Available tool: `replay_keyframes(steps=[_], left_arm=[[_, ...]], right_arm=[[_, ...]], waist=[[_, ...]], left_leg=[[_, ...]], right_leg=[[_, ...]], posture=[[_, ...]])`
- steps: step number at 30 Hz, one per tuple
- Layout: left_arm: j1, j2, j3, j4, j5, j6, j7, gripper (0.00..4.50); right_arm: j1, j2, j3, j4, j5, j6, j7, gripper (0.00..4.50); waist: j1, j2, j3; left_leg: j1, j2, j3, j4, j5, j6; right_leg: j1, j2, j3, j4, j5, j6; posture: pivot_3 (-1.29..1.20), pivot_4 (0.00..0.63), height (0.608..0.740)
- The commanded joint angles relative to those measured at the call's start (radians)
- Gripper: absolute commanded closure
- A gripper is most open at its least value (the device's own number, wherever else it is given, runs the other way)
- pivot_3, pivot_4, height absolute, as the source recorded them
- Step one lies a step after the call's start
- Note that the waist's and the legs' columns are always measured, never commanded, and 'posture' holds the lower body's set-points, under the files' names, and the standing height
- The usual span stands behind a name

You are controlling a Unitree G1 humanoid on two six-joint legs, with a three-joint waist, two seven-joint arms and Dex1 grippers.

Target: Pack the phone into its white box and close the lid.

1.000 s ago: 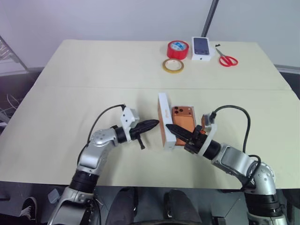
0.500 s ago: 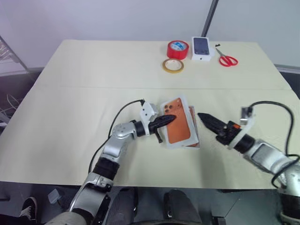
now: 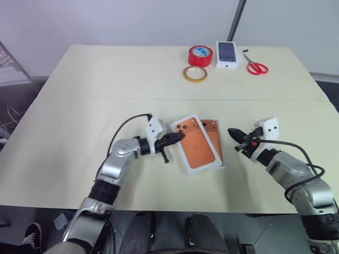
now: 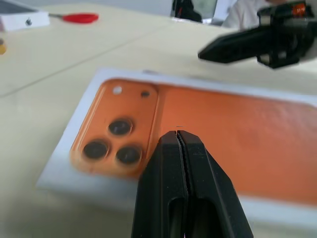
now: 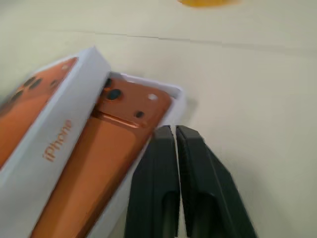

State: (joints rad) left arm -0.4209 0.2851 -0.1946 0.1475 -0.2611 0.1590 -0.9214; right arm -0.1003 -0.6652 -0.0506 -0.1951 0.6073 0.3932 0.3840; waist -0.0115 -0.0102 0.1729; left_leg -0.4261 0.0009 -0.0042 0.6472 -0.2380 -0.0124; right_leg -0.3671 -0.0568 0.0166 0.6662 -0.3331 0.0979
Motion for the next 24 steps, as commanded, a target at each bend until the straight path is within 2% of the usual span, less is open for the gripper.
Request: replay_keyframes(steps=[1,4,9,15,24], left_arm=[[0.047,0.067,0.031,-0.13,-0.059,0.091,-0.041,4.5],[0.095,0.119,0.03,-0.166,-0.069,0.138,-0.063,4.5],[0.14,0.149,-0.006,-0.151,-0.032,0.18,-0.056,4.5],[0.1,0.045,-0.023,-0.058,0.045,0.111,0.057,4.5],[-0.014,-0.11,-0.071,0.097,0.108,0.031,0.105,4.5]], right_arm=[[-0.026,0.014,0.001,-0.01,-0.079,-0.055,0.048,4.43],[-0.036,0.016,0.02,-0.014,-0.114,-0.071,0.116,4.43],[-0.038,0.02,0.053,-0.01,-0.176,-0.091,0.202,4.43],[-0.028,0.026,0.062,0.013,-0.238,-0.107,0.248,4.43],[-0.034,0.059,0.022,0.009,-0.249,-0.085,0.257,4.43]], waist=[[0.0,0.0,0.0],[0.0,0.0,0.0],[0.002,0.0,0.0],[0.016,0.001,0.0],[0.027,0.001,-0.001]], left_leg=[[0.0,0.0,0.0,0.0,0.0,0.0],[0.0,0.0,0.0,0.0,0.0,0.0],[0.001,-0.001,0.0,0.0,0.0,0.0],[0.002,-0.002,0.0,0.0,0.0,0.0],[0.003,-0.004,-0.001,0.002,0.0,0.0]], right_leg=[[0.0,0.0,0.0,0.0,0.0,0.0],[0.001,-0.001,0.0,0.0,0.0,0.0],[0.001,-0.003,-0.001,0.0,0.0,0.0],[0.003,-0.005,-0.001,0.0,0.0,0.0],[0.005,-0.006,-0.002,-0.001,0.0,0.0]], posture=[[0.0,0.15,0.74],[0.0,0.15,0.74],[0.0,0.15,0.74],[0.0,0.15,0.74],[0.0,0.15,0.74]])
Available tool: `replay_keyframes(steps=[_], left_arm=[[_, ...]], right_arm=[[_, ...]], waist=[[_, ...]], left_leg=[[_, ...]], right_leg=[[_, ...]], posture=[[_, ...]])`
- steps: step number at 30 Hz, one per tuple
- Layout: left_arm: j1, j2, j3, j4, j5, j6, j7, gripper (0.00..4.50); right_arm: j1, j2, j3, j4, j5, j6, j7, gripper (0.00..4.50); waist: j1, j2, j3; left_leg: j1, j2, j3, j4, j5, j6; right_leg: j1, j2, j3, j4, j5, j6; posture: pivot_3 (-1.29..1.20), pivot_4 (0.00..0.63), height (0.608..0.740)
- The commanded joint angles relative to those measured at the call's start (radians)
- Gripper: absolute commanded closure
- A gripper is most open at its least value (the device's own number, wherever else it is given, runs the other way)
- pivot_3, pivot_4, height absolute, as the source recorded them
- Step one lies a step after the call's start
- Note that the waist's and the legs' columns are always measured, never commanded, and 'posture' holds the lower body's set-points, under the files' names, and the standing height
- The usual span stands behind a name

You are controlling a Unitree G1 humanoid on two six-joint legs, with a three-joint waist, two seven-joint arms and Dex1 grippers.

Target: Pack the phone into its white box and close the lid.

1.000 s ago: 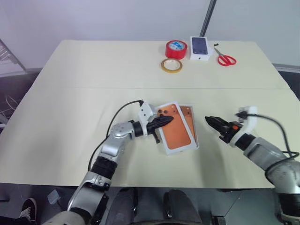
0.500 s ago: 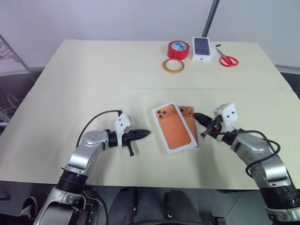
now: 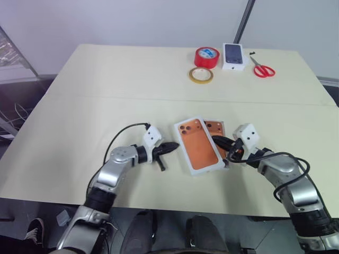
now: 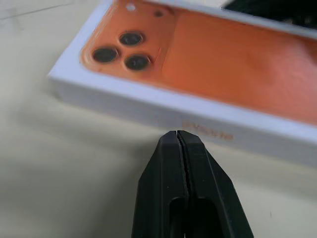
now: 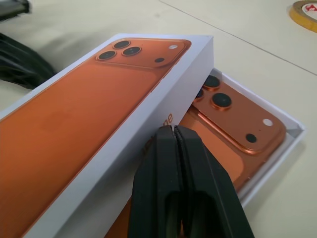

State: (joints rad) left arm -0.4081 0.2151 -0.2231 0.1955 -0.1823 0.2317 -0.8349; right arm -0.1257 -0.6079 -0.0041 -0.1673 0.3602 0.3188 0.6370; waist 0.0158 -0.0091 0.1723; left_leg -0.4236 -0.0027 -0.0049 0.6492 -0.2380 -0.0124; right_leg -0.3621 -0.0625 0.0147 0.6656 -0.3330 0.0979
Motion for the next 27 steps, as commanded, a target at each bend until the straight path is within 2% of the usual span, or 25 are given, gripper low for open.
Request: replay_keyframes(steps=[1,10,16,27], left_arm=[[-0.045,-0.06,-0.04,0.063,0.029,-0.048,0.023,4.5],[-0.144,-0.145,-0.038,0.141,0.043,-0.076,0.008,4.5],[-0.168,-0.155,-0.048,0.194,0.072,-0.123,0.006,4.5],[-0.211,-0.165,-0.037,0.283,0.098,-0.185,0.016,4.5]], right_arm=[[-0.008,0.008,-0.038,-0.025,0.006,0.002,-0.002,4.43],[0.046,0.003,-0.109,-0.051,-0.006,0.018,-0.015,4.43],[0.066,0.008,-0.123,-0.043,-0.031,0.003,-0.022,4.43],[0.013,0.053,-0.102,0.025,-0.099,-0.01,-0.063,4.43]], waist=[[-0.001,0.0,0.0],[-0.004,0.0,0.0],[-0.004,0.0,0.0],[-0.004,-0.001,0.0]], left_leg=[[0.0,0.0,0.0,0.0,0.0,0.0],[0.0,0.0,0.0,0.0,0.0,0.0],[0.0,0.0,0.0,0.0,0.0,0.0],[0.0,0.0,0.0,0.0,0.0,0.0]], right_leg=[[0.0,0.0,0.0,0.0,0.0,0.0],[-0.001,0.001,0.0,0.0,0.0,0.001],[-0.001,0.002,0.0,0.0,0.0,0.001],[-0.001,0.003,0.0,0.0,0.0,0.001]], posture=[[0.0,0.15,0.74],[0.0,0.15,0.74],[0.0,0.15,0.74],[0.0,0.15,0.74]])
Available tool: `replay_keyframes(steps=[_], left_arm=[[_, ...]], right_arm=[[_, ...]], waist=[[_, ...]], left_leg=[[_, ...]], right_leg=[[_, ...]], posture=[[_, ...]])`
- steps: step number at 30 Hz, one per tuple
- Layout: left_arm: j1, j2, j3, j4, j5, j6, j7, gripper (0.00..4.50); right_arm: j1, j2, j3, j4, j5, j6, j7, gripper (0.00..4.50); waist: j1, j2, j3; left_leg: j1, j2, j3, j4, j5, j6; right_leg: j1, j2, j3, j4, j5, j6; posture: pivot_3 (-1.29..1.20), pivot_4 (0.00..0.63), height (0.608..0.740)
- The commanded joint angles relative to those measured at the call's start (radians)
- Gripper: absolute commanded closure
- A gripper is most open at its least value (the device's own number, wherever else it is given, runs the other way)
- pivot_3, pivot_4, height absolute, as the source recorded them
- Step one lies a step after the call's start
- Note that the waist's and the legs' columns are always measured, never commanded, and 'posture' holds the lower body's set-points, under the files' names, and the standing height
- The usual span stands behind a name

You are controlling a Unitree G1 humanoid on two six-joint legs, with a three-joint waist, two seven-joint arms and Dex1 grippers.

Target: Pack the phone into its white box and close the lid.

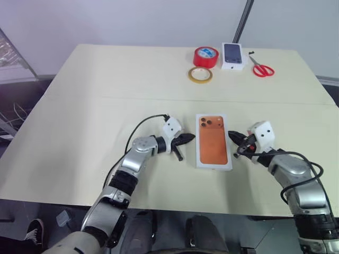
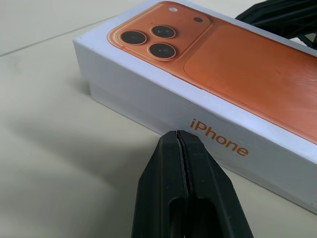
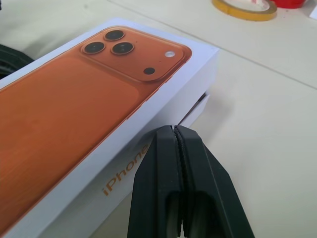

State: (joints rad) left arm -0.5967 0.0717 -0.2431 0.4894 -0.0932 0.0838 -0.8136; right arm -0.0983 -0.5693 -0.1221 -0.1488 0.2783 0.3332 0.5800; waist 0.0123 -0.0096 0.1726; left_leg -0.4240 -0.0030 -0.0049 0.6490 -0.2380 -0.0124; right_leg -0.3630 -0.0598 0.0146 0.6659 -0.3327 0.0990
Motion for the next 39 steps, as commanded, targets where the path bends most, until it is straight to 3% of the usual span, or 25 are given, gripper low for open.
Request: replay_keyframes(steps=[1,16,24,29,31,36,39], left_arm=[[-0.021,-0.02,-0.019,-0.011,0.012,-0.044,-0.005,4.5],[0.03,-0.01,0.023,-0.057,0.008,-0.022,0.038,4.5],[-0.022,-0.026,0.096,-0.145,-0.072,-0.006,0.061,4.5],[-0.105,-0.078,0.112,-0.064,-0.096,0.01,0.069,4.5],[-0.112,-0.083,0.091,-0.022,-0.066,0.004,0.082,4.5],[-0.093,-0.054,0.021,0.082,0.024,0.086,0.108,4.5],[-0.039,-0.024,-0.025,0.051,0.052,0.075,0.073,4.5]], right_arm=[[-0.02,0.017,0.022,0.014,-0.032,-0.027,-0.016,4.43],[-0.084,0.043,0.053,0.114,-0.165,-0.069,-0.103,4.43],[-0.174,0.081,-0.112,0.133,-0.025,-0.103,-0.137,4.43],[-0.172,0.095,-0.021,0.093,-0.028,-0.1,-0.052,4.43],[-0.148,0.074,0.049,0.112,-0.109,-0.11,-0.055,4.43],[-0.091,0.076,0.145,0.112,-0.21,-0.095,-0.082,4.43],[-0.041,0.051,0.192,0.079,-0.258,-0.142,-0.052,4.43]], waist=[[0.0,0.0,0.0],[-0.002,0.0,0.0],[-0.002,0.0,0.0],[-0.001,0.0,0.0],[-0.001,0.0,0.0],[-0.007,0.0,0.0],[-0.007,-0.001,-0.003]], left_leg=[[0.0,0.0,0.0,0.0,0.0,0.0],[0.0,0.0,0.0,0.0,0.0,0.0],[0.0,0.0,0.0,0.0,0.0,0.0],[0.0,0.0,0.0,0.0,0.0,0.0],[0.0,0.0,0.001,0.0,0.0,0.0],[0.001,0.0,0.001,0.0,0.0,0.0],[0.004,0.001,0.0,0.0,0.0,0.0]], right_leg=[[0.0,0.0,0.0,0.0,0.0,0.0],[-0.001,0.0,0.0,0.0,0.0,0.0],[-0.001,0.0,0.0,0.001,0.0,0.0],[0.0,0.001,0.0,0.0,0.0,0.001],[-0.001,0.001,0.0,0.001,0.0,0.001],[-0.001,0.003,0.0,0.001,0.0,0.001],[0.003,0.003,0.0,0.001,0.0,0.001]], posture=[[0.0,0.15,0.74],[0.0,0.15,0.74],[0.0,0.15,0.74],[0.0,0.15,0.74],[0.0,0.15,0.74],[0.0,0.15,0.74],[0.0,0.15,0.74]])
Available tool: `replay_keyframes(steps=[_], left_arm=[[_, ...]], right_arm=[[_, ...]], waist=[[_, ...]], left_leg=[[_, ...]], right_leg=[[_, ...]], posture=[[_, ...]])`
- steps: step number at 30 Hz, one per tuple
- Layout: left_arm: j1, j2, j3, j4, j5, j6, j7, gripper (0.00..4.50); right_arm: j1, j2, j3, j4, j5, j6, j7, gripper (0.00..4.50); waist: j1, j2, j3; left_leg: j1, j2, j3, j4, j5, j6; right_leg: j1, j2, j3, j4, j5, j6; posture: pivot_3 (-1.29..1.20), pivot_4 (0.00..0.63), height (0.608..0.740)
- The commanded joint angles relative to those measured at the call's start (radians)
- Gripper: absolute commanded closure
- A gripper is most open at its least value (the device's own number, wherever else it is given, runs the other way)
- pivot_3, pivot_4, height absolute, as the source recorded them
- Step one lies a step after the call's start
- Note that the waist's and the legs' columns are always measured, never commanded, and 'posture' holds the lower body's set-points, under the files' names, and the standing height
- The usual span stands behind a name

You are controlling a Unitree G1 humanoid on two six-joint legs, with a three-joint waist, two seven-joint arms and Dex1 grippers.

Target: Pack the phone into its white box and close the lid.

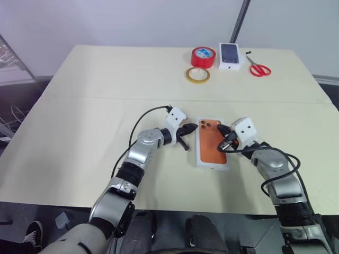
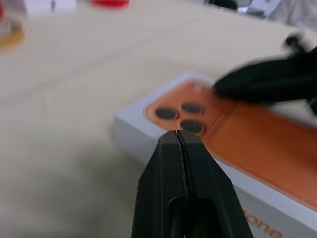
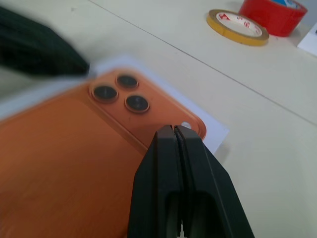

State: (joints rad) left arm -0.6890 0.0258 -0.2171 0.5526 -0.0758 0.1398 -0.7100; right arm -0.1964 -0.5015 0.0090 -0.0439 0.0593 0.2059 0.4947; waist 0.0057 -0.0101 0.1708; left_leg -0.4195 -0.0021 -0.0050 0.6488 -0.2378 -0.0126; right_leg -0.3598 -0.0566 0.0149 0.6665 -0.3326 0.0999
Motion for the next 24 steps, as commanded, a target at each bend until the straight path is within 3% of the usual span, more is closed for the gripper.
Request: replay_keyframes(steps=[1,9,13,16,23,24], left_arm=[[0.066,0.026,-0.055,-0.027,0.03,0.026,-0.044,4.5],[0.155,0.056,-0.043,-0.23,-0.084,0.123,-0.184,4.5],[0.161,0.074,-0.016,-0.265,-0.113,0.136,-0.197,4.5],[0.171,0.11,0.036,-0.359,-0.209,0.198,-0.257,3.63],[0.259,0.334,0.134,-0.614,-0.322,0.317,-0.324,0.12],[0.274,0.36,0.146,-0.628,-0.313,0.302,-0.312,0.04]], right_arm=[[0.068,-0.018,0.063,-0.035,-0.037,-0.021,0.042,4.43],[0.188,-0.107,0.018,-0.148,0.134,-0.012,0.265,4.43],[0.16,-0.11,-0.036,-0.156,0.261,0.064,0.325,4.43],[0.123,-0.091,-0.065,-0.155,0.294,0.075,0.315,3.58],[0.14,-0.136,-0.176,-0.17,0.418,0.096,0.404,0.02],[0.147,-0.148,-0.188,-0.169,0.426,0.092,0.421,0.0]], waist=[[0.001,-0.001,-0.002],[0.001,-0.002,-0.003],[0.004,-0.003,-0.003],[0.004,-0.002,-0.002],[-0.002,0.0,-0.001],[-0.002,0.0,-0.001]], left_leg=[[0.002,0.0,0.0,-0.001,0.0,0.0],[0.007,0.0,0.0,-0.003,0.0,0.0],[0.007,0.0,0.0,-0.003,0.0,0.0],[0.006,0.0,0.0,-0.003,0.0,0.0],[0.002,0.0,0.0,-0.003,0.0,0.0],[0.002,0.0,0.0,-0.003,0.0,0.0]], right_leg=[[0.003,0.0,0.0,-0.001,0.0,0.0],[0.007,-0.003,0.001,-0.002,-0.001,0.001],[0.007,-0.005,0.001,-0.002,-0.001,0.0],[0.005,-0.005,0.001,-0.002,-0.001,0.0],[0.002,-0.006,0.001,-0.002,-0.001,0.0],[0.002,-0.006,0.001,-0.002,-0.001,0.0]], posture=[[0.0,0.15,0.74],[0.0,0.15,0.74],[0.0,0.15,0.74],[0.0,0.15,0.74],[0.0,0.15,0.74],[0.0,0.15,0.74]])
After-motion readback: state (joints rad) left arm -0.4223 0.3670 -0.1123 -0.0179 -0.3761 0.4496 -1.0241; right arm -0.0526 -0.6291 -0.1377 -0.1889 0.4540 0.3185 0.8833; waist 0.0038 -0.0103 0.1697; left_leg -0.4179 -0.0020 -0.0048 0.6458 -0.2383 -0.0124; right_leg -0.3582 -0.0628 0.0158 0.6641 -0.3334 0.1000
